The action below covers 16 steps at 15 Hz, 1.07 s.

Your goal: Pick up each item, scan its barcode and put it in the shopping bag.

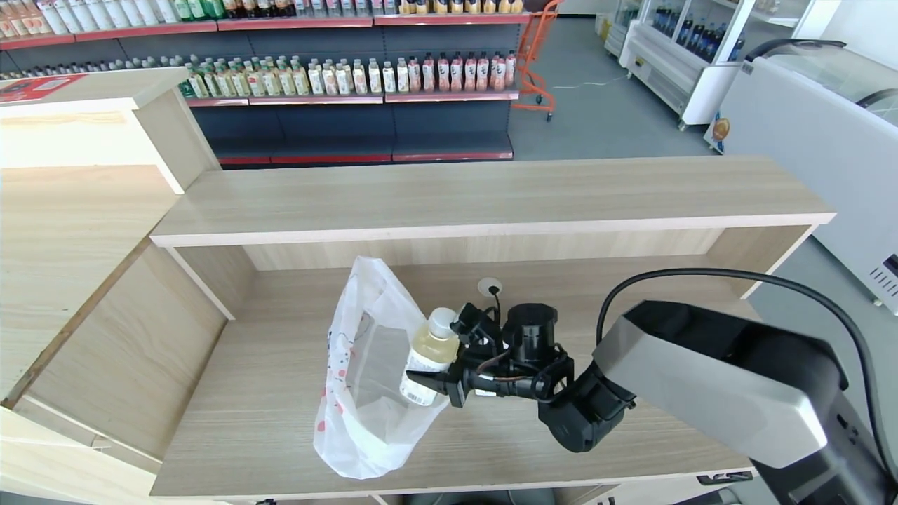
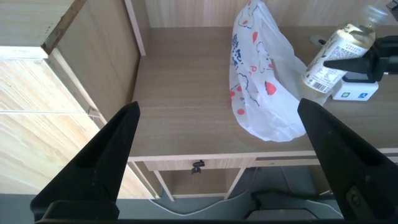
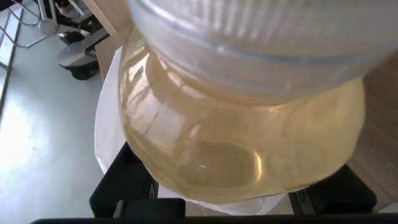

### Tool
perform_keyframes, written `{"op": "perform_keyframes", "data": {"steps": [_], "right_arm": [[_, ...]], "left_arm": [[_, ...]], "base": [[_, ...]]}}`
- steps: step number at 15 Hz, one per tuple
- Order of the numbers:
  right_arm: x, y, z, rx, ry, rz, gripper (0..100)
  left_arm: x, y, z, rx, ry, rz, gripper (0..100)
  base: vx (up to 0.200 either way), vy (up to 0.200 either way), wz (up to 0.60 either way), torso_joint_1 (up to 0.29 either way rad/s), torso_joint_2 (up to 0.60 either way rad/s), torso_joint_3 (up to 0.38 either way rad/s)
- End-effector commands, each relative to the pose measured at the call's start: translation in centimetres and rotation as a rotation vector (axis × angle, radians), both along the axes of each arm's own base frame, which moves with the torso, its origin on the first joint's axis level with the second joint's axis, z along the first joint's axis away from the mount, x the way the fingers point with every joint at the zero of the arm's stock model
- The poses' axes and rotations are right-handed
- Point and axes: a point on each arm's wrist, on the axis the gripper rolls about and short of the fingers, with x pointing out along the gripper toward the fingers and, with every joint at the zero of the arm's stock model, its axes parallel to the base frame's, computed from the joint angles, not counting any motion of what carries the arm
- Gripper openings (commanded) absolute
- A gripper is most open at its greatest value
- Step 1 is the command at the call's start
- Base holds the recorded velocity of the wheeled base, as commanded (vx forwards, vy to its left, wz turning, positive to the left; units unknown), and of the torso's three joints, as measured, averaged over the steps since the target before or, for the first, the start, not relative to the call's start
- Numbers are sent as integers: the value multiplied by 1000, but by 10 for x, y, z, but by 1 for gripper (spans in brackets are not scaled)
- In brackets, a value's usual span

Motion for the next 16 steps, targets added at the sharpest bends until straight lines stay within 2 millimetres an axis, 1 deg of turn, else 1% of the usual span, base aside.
{"op": "perform_keyframes", "data": {"steps": [1,2,3,4,5,10,12,13,14,16], "right_arm": [[-2,18,-19,-14,-3,29,0],[1,28,-21,-17,-15,43,0],[4,31,-22,-45,-49,54,0],[6,31,-26,-81,-59,57,0],[13,29,-29,-111,-74,52,0],[25,37,-39,-101,-103,50,0],[26,38,-43,-101,-105,50,0],[27,39,-43,-100,-106,50,100],[27,38,-45,-103,-108,47,100],[28,37,-39,-95,-103,40,100]], "left_arm": [[0,0,0,0,0,0,100],[0,0,0,0,0,0,100],[0,0,0,0,0,0,100],[0,0,0,0,0,0,100],[0,0,0,0,0,0,100],[0,0,0,0,0,0,100],[0,0,0,0,0,0,100],[0,0,0,0,0,0,100],[0,0,0,0,0,0,100],[0,0,0,0,0,0,100]], "base": [[0,0,0,0,0,0],[0,0,0,0,0,0],[0,0,0,0,0,0],[0,0,0,0,0,0],[0,0,0,0,0,0],[0,0,0,0,0,0],[0,0,0,0,0,0],[0,0,0,0,0,0],[0,0,0,0,0,0],[0,0,0,0,0,0]]}}
